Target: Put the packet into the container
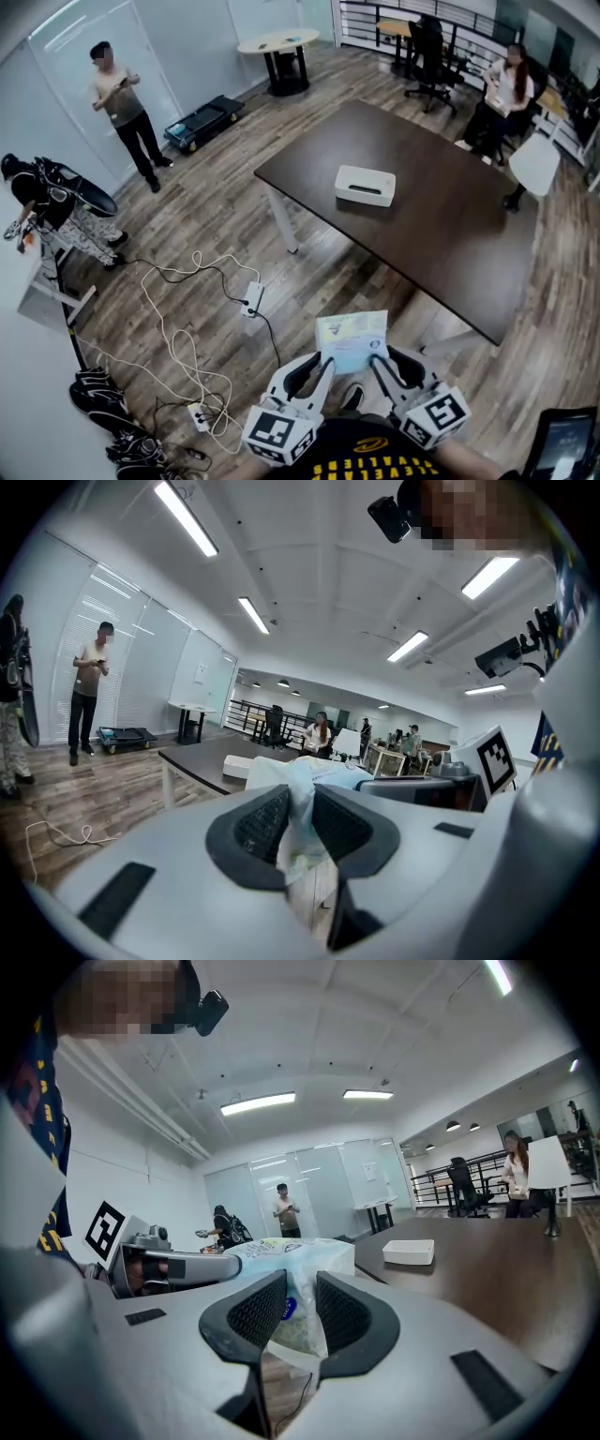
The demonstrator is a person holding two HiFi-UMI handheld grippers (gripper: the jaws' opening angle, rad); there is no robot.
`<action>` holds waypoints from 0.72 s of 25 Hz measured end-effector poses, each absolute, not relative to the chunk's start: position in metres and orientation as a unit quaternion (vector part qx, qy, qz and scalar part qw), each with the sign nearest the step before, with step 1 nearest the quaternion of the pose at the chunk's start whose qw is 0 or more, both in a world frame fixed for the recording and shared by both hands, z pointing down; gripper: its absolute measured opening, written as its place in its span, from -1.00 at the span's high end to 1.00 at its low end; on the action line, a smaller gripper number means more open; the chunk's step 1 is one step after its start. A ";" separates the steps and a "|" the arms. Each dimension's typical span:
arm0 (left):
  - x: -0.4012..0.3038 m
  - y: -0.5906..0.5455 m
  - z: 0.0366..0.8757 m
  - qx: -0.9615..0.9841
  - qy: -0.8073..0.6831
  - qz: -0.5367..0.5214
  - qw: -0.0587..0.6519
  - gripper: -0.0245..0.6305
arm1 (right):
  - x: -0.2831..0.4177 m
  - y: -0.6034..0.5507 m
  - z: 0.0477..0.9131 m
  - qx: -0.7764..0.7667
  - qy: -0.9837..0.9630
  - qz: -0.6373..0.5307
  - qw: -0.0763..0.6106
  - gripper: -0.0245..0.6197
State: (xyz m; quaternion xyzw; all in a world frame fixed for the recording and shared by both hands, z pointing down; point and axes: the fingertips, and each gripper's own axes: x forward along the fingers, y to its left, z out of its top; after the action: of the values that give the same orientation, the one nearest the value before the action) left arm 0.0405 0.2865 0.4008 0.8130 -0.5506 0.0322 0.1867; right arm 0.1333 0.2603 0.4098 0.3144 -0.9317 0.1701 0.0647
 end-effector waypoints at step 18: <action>0.005 0.154 0.412 0.824 -0.531 0.025 0.196 0.68 | 0.100 0.133 0.423 0.335 -0.924 0.168 0.079 0.60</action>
State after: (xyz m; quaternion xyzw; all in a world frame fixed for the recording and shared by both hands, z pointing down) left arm 0.0047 0.1541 0.4119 0.8239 -0.5313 0.0247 0.1955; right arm 0.0995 0.1334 0.4229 0.3346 -0.9238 0.1683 0.0791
